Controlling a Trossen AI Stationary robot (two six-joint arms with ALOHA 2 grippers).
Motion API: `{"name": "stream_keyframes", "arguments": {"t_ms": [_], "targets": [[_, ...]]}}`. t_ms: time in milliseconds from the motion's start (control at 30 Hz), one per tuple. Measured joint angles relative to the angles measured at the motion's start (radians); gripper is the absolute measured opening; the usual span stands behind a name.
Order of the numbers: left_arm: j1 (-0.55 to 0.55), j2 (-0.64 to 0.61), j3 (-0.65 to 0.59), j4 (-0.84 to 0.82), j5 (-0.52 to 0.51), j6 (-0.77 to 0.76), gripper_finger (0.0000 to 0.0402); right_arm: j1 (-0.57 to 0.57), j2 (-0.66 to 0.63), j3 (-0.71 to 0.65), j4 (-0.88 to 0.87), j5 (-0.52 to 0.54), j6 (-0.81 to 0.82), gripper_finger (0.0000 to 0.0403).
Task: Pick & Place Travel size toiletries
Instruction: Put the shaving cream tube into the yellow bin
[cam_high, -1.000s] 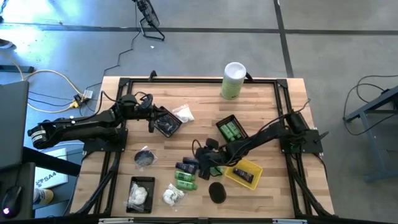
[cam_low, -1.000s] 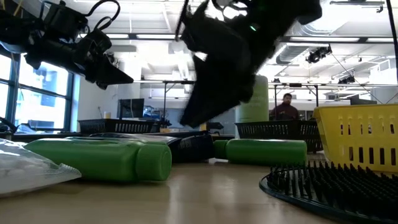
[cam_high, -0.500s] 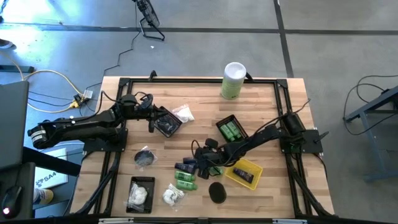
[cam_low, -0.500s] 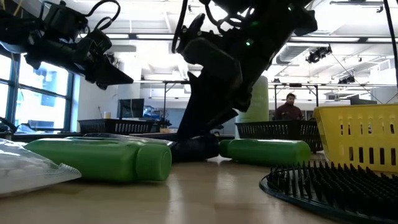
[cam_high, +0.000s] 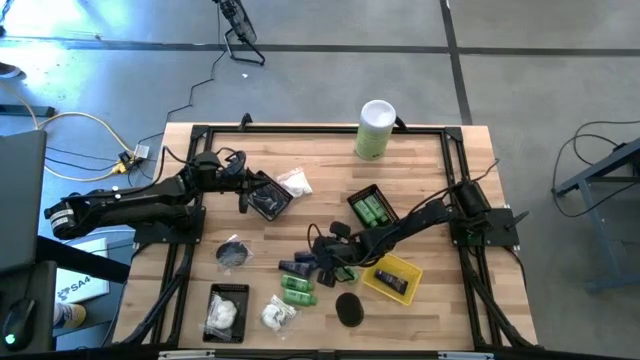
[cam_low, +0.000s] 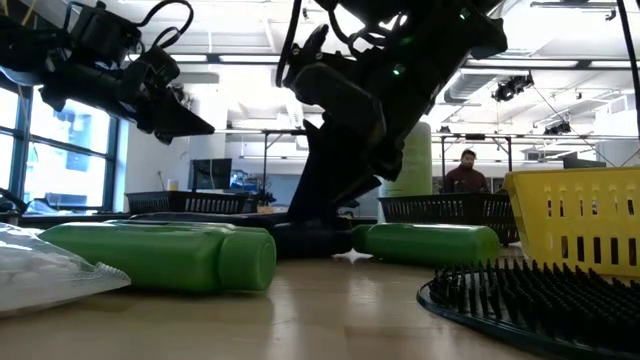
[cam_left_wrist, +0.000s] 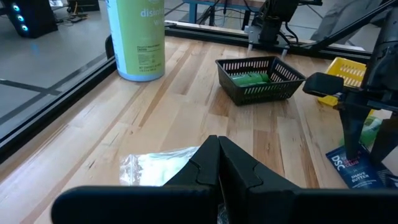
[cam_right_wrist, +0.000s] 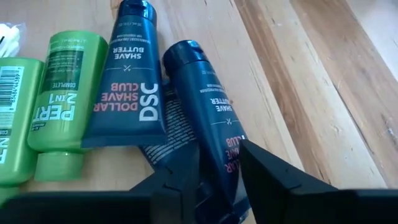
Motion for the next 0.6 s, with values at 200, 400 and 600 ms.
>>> {"name": "stream_keyframes", "arguments": {"t_ms": [200, 400, 600], "targets": [[0.000, 0.000, 0.000, 0.000, 0.000, 0.000, 0.0000, 0.000, 0.000, 0.000, 0.001, 0.023, 0.000, 0.0045], [0.000, 0.000, 0.000, 0.000, 0.000, 0.000, 0.0000, 0.000, 0.001, 0.000, 0.020, 0.036, 0.000, 0.0008], [0.000, 0.000, 0.000, 0.000, 0.000, 0.000, 0.0000, 0.000, 0.002, -0.001, 0.050, 0.054, 0.002, 0.0005]]}}
